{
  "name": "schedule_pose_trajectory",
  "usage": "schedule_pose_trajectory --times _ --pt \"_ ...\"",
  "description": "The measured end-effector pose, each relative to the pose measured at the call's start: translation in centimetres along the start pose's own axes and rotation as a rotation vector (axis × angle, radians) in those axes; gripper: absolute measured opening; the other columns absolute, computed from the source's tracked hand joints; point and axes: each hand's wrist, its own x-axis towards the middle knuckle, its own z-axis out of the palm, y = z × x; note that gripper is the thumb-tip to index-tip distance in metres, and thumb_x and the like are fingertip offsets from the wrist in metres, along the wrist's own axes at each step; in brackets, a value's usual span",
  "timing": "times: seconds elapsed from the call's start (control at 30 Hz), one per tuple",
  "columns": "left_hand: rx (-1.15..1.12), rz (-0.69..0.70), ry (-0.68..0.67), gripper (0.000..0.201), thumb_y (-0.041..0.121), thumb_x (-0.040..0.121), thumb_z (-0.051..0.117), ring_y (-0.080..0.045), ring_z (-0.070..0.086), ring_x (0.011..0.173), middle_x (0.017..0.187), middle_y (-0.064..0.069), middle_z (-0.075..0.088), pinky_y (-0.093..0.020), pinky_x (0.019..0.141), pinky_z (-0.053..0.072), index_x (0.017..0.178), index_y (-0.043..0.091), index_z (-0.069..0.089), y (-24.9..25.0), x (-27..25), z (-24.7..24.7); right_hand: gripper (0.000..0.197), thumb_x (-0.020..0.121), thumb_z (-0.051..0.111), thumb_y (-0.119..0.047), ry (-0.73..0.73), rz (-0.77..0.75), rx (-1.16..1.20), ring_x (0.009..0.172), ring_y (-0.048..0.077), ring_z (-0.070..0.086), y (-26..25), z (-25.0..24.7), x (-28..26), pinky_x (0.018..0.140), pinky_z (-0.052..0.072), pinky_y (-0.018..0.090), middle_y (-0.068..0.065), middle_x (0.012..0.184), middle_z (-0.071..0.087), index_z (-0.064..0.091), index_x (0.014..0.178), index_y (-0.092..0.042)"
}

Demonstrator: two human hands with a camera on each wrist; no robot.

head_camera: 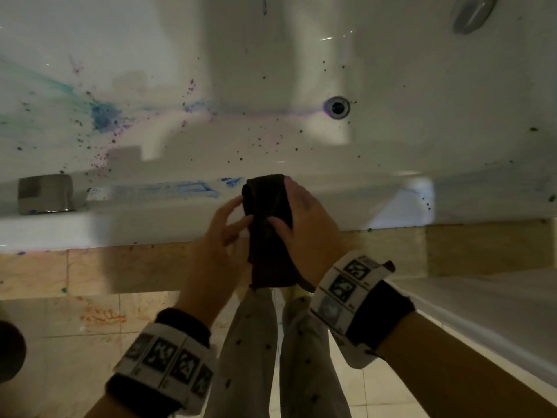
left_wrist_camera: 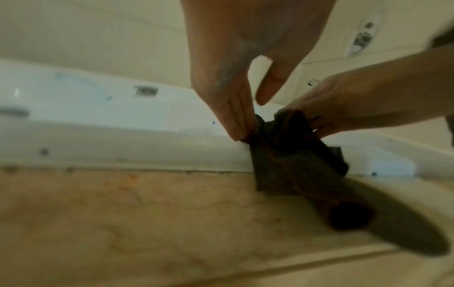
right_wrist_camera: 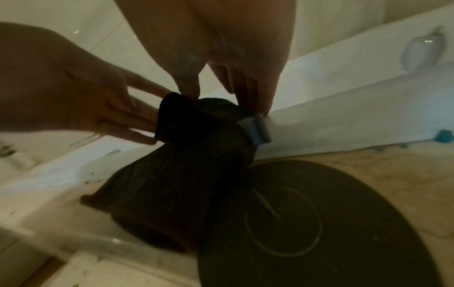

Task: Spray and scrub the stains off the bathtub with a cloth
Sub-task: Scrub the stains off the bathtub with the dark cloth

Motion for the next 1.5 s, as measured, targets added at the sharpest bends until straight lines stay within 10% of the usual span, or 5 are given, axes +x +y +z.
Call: schedule_pose_trajectory --times 0.23,0.7,0.87,1.03,1.5 --pt "0.452 0.019 0.04 0.053 0.001 0.081 0.067 -0.03 0.034 0.135 0.143 -0.015 0.039 -0.042 0.111 0.03 0.131 0.003 0.049 -3.1 1.8 -0.5 0.074 0.096 0.042 -0.035 -0.073 -0.011 -0.34 0.142 0.037 -0.01 -2.5 2.0 1.8 0.115 0.003 0.046 0.013 0.153 -0.022 -0.009 0.148 -0.021" --pt "0.557 0.014 0.006 0.049 0.017 0.089 0.06 -0.019 0.018 0.142 0.151 -0.006 0.026 -0.028 0.112 0.014 0.135 0.011 0.045 -2.6 2.3 -0.1 0.044 0.084 0.056 -0.004 0.155 0.037 0.209 0.116 0.02 0.053 0.9 -6.2 6.5 0.091 0.034 0.016 0.005 0.125 0.059 0.055 0.127 -0.013" --pt "0.504 0.182 -0.085 0.06 0.008 0.078 0.07 -0.031 0.026 0.138 0.145 -0.015 0.035 -0.046 0.112 0.023 0.133 0.006 0.046 -2.4 2.4 2.4 0.057 0.083 0.056 0.002 0.001 -0.221 0.122 0.125 0.008 0.041 3.8 -8.6 3.5 0.104 0.022 0.009 0.001 0.14 0.045 0.046 0.135 -0.017" --pt "0.52 0.126 -0.109 0.055 0.02 0.094 0.05 -0.019 0.001 0.145 0.155 -0.004 0.01 -0.032 0.119 0.001 0.144 0.016 0.027 -1.6 2.8 3.7 0.077 0.076 0.065 0.005 -0.01 -0.448 -0.34 0.137 0.037 0.026 7.6 -1.5 0.1 0.108 0.027 0.054 0.012 0.15 0.028 0.033 0.141 -0.02" --pt "0.595 0.085 -0.117 0.054 0.027 0.096 0.047 -0.015 0.007 0.144 0.156 -0.001 0.013 -0.026 0.115 0.01 0.145 0.018 0.027 -0.1 2.7 3.2 0.049 0.091 0.044 0.0 0.302 -0.084 0.072 0.135 0.024 0.034 7.8 -7.7 3.0 0.111 0.018 0.021 0.008 0.147 0.036 0.043 0.137 -0.016"
